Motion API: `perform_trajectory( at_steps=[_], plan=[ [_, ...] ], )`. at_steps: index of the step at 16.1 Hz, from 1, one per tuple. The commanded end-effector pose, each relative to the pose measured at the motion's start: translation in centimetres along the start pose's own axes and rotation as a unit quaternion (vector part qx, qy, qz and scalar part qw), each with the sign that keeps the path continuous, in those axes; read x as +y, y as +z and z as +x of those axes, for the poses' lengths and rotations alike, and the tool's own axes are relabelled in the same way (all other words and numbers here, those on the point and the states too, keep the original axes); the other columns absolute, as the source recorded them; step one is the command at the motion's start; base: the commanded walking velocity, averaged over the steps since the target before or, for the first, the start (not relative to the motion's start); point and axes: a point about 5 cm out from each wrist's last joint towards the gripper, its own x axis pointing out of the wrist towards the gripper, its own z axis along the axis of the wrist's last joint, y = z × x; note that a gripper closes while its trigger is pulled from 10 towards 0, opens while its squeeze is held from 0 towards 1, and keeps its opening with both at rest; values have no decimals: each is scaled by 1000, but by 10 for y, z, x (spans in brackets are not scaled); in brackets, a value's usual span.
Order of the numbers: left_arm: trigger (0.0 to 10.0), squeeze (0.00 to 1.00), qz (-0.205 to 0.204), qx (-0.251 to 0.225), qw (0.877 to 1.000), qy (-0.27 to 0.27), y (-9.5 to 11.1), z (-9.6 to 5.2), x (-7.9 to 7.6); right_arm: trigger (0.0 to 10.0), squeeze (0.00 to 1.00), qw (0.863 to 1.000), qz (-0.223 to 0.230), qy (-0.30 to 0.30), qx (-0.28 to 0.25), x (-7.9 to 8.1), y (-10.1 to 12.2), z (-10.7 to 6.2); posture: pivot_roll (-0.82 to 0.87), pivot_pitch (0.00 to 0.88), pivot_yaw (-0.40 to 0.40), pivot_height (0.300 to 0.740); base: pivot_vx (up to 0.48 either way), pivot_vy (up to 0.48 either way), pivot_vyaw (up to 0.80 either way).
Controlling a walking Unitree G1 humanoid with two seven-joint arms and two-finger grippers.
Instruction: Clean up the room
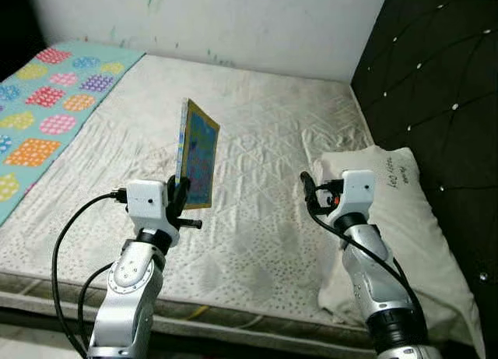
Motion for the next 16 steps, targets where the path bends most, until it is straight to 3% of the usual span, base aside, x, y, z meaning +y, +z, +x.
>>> perform_trajectory(
  at_steps=[1, 6, 12, 16],
  plan=[
    [10000, 0, 3, -23, 1000, -15, 9, 4, -6, 10000, 0, 1000, -2, -2, -6, -2, 3, 2, -10, 0, -92, 740, 0, -285, 0],
    [10000, 0, 3, -24, 1000, -17, 10, 6, -6, 10000, 0, 1000, 7, 0, -9, 5, 3, 7, -4, 0, -75, 740, 0, -296, -302],
    [10000, 0, -7, -34, 999, -15, 14, 11, -5, 10000, 0, 1000, 6, 13, -21, 12, 9, 13, -5, 0, -71, 740, 0, 0, 0],
    [10000, 0, -10, -34, 999, -10, 13, 9, -4, 10000, 0, 1000, 5, 19, -21, 13, 9, 15, -4, 0, -83, 740, 0, 0, -645]
  ],
)
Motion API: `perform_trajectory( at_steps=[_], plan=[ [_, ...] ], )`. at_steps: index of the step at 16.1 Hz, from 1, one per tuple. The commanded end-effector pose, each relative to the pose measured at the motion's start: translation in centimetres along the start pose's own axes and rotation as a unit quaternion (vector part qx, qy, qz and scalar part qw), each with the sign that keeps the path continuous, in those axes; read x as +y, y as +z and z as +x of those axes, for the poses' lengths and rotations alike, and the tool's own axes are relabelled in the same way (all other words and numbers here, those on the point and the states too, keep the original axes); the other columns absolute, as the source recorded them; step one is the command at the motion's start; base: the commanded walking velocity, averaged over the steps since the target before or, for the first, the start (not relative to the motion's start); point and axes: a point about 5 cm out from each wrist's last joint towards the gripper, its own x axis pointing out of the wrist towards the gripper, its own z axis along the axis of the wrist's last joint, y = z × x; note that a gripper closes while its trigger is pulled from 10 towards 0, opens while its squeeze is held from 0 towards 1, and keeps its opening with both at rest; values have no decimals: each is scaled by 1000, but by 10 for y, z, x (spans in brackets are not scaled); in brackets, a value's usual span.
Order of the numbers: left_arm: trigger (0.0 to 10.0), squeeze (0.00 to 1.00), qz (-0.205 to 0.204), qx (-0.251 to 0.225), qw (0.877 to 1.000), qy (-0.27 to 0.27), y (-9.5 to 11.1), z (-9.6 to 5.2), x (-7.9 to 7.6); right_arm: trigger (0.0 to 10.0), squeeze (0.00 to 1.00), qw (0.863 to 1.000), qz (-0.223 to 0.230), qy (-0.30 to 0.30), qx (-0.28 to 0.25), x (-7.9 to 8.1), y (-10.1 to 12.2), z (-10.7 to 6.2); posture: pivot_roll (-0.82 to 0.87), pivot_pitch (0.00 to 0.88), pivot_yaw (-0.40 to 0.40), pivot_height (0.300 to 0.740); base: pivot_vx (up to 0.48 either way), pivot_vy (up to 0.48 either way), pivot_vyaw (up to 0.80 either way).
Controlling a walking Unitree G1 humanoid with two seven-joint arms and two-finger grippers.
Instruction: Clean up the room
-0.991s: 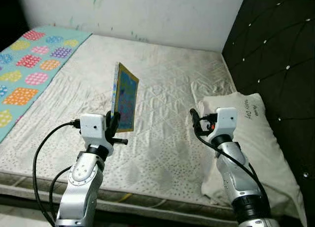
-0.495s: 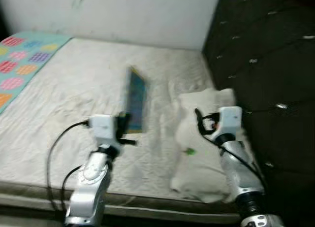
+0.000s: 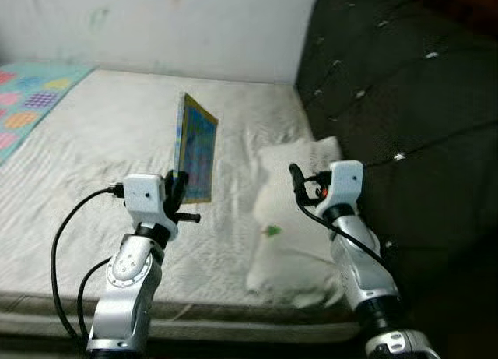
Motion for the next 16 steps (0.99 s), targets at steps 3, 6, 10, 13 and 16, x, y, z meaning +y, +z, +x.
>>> perform_trajectory(
  at_steps=[3, 6, 10, 13, 16],
  plan=[
    [10000, 0, -7, -21, 1000, -17, 8, 4, -9, 10000, 0, 1000, -3, -3, 1, -5, 0, 0, -4, 0, -83, 740, 0, 0, -800],
    [10000, 0, -7, -24, 999, -20, 9, 5, -10, 10000, 0, 1000, -5, -3, 1, -5, 0, 1, -10, 0, -83, 740, 0, 0, -194],
    [10000, 0, -9, -26, 999, -21, 10, 4, -12, 10000, 0, 1000, -7, -1, 2, -5, -1, 1, -9, 0, -84, 740, 0, 0, 0],
    [10000, 0, -15, -24, 999, -17, 9, 2, -12, 10000, 0, 1000, -8, 1, 5, -5, -2, 0, -8, 0, -86, 740, 0, 0, 0],
    [10000, 0, -26, -17, 999, -11, 6, 1, -10, 10000, 0, 1000, -7, -1, 11, -6, -5, -1, -10, 0, -85, 740, 0, 0, 0]
  ],
)
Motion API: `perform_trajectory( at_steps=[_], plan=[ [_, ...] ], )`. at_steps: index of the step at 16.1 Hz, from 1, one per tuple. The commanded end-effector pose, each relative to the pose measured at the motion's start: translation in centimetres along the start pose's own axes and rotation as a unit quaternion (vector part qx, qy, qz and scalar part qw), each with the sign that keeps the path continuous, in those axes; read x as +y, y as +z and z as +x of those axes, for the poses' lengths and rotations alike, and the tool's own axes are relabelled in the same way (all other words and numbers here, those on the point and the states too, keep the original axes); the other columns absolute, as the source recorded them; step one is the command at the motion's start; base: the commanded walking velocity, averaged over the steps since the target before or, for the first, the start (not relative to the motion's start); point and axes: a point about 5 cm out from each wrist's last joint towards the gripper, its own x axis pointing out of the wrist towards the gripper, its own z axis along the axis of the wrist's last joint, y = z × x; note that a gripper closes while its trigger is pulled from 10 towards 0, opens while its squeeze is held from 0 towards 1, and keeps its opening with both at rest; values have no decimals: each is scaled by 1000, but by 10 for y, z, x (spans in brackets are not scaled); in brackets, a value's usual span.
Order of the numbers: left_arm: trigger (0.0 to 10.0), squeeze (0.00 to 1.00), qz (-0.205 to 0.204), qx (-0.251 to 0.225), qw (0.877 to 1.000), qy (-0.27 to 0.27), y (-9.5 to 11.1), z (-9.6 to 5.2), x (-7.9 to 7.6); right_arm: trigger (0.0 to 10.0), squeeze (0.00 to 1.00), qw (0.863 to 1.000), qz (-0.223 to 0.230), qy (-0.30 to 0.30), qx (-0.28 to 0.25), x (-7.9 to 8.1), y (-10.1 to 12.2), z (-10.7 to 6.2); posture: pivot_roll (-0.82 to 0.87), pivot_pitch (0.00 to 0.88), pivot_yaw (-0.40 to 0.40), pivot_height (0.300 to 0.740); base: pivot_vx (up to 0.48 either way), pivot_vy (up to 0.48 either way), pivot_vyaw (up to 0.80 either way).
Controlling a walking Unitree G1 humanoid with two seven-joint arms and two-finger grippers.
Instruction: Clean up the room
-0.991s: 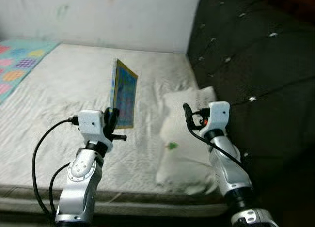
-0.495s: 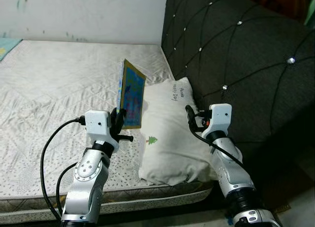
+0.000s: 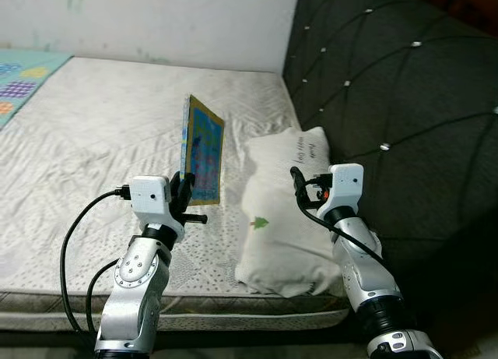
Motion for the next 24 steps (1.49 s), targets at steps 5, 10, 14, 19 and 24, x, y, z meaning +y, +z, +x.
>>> perform_trajectory(
  at_steps=[5, 10, 14, 19, 24],
  plan=[
    [10000, 0, 1, -23, 1000, -12, 11, 2, -5, 10000, 0, 1000, -5, -4, 3, -6, 0, -1, -10, 0, -84, 740, 0, 0, 0],
    [10000, 0, 1, -24, 1000, -17, 11, 2, -6, 10000, 0, 1000, -13, 1, 6, -6, -1, -1, -10, 0, -84, 740, 0, 0, 0],
    [10000, 0, 6, -30, 999, -30, 12, 1, -7, 10000, 0, 1000, -12, 0, 7, -5, -2, -1, -11, 0, -83, 740, 0, 0, 0],
    [10000, 0, 2, -19, 1000, -7, 9, 2, -4, 10000, 0, 1000, -9, -2, 9, -6, -2, 0, -10, 0, -84, 740, 0, 0, 0],
    [10000, 0, 0, -20, 1000, -9, 10, 3, -4, 10000, 0, 1000, -10, -2, 9, -7, -1, 0, -12, 0, -86, 740, 0, 351, 0]
  ],
)
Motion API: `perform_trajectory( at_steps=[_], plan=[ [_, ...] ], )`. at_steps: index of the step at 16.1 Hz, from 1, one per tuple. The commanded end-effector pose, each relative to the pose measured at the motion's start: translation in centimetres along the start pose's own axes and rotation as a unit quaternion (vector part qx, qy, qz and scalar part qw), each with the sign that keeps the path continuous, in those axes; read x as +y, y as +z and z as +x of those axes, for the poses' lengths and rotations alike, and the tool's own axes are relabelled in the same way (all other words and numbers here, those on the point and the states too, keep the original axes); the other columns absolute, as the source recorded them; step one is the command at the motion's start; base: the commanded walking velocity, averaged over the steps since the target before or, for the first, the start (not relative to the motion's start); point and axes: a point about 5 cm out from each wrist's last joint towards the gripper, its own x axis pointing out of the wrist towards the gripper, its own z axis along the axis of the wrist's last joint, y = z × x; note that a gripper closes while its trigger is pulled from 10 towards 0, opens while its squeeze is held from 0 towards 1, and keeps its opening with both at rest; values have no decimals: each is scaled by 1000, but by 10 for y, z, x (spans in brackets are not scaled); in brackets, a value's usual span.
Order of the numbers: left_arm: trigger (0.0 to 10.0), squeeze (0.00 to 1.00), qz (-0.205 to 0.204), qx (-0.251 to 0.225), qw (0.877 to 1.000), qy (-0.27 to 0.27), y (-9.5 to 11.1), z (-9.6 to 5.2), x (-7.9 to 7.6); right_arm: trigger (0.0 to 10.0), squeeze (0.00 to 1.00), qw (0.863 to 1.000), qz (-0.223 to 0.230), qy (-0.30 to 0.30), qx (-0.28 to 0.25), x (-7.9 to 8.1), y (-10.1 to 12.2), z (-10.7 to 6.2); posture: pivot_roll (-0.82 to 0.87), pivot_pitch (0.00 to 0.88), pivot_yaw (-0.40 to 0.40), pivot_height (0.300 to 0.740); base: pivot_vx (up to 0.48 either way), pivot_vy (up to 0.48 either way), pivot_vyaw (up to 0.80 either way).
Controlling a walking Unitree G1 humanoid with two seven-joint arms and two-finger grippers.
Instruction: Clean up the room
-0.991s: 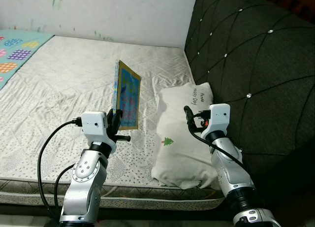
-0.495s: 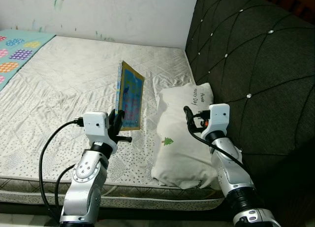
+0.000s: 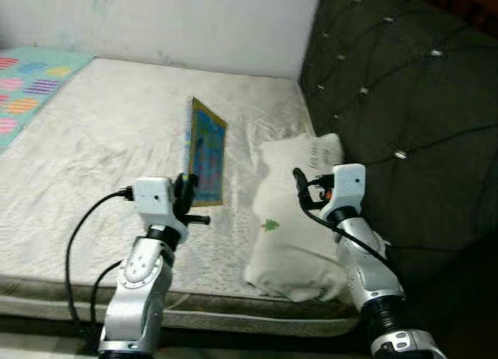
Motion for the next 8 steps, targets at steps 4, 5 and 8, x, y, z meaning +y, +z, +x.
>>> perform_trajectory(
  at_steps=[4, 5, 8],
  plan=[
    [10000, 0, 3, -25, 1000, -5, 12, 3, -1, 10000, 0, 1000, 2, 1, 7, -1, -1, 1, -15, 0, -86, 740, 0, 480, 0],
    [10000, 0, 3, -25, 1000, -5, 12, 3, -1, 10000, 0, 1000, 1, 1, 7, -1, -2, 1, -15, 0, -86, 740, 0, 480, 0],
    [10000, 0, 4, -24, 1000, -4, 12, 2, -1, 10000, 0, 1000, 1, 2, 8, -1, -2, 0, -15, 0, -86, 740, 0, 339, 0]
  ],
)
